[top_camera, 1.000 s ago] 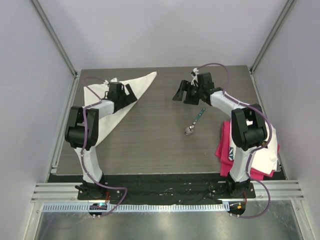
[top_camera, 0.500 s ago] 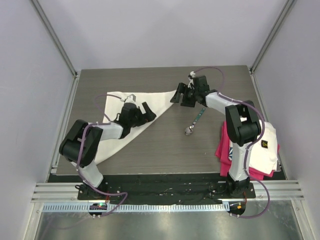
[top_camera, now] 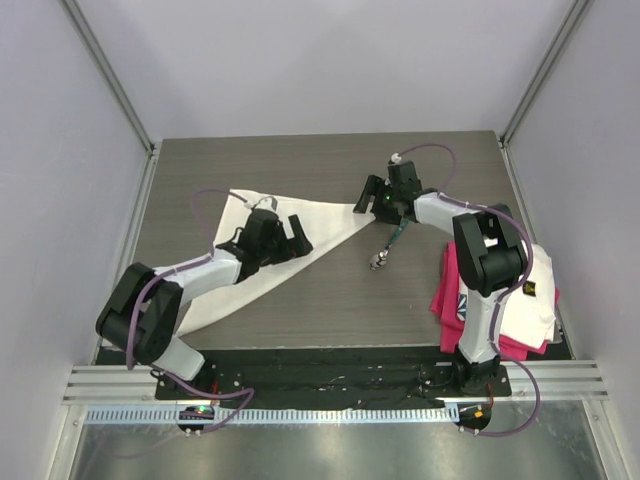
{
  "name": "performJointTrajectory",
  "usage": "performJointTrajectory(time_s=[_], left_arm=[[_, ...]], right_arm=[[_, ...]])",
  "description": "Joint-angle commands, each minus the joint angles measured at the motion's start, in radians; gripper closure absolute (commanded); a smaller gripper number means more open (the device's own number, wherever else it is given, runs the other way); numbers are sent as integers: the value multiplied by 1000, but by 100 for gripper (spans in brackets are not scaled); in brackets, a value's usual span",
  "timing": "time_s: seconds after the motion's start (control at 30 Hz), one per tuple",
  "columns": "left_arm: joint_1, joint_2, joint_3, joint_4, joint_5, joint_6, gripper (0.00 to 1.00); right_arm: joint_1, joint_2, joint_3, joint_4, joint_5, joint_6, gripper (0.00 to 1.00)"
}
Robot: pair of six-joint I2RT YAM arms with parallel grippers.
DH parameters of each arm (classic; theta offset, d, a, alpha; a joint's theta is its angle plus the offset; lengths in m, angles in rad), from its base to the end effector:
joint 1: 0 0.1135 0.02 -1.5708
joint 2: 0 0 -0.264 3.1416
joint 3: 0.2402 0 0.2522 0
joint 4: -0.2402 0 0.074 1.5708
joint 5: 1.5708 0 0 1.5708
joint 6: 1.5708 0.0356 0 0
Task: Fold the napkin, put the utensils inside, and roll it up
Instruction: Fold the napkin
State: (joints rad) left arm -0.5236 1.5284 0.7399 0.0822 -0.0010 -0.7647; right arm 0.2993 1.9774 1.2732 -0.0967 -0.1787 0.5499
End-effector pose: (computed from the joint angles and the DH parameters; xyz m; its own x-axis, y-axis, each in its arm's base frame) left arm 0.2663 -0.1537 0.1747 -0.7513 -0.3657 -0.5494 -0.0288 0.8499 -0.5262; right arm 0.4050 0.1316 0.1648 -0.7983 0.2919 -0.5268 0.0104 0.8812 0.4726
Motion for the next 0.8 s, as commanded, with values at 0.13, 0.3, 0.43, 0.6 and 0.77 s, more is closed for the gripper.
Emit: performJointTrajectory(time_s=[0.13,0.3,0.43,0.6,0.77], left_arm=[[57,-165,170,-245,-166,128,0],[131,-209,144,-248,-200,140,0],[191,-206,99,-194,-182,122,0],[214,-165,14,-46,-168,104,0],[240,-90,-71,47,-172,87,0]], right_arm=[[-12,-81,-3,-18,91,1,19],[-26,-48,21,-18,94,2,22],[-35,-14,41,-23,122,-1,24],[-61,14,44,-28,139,-10,40],[-78,24,35,-31,165,-24,67]])
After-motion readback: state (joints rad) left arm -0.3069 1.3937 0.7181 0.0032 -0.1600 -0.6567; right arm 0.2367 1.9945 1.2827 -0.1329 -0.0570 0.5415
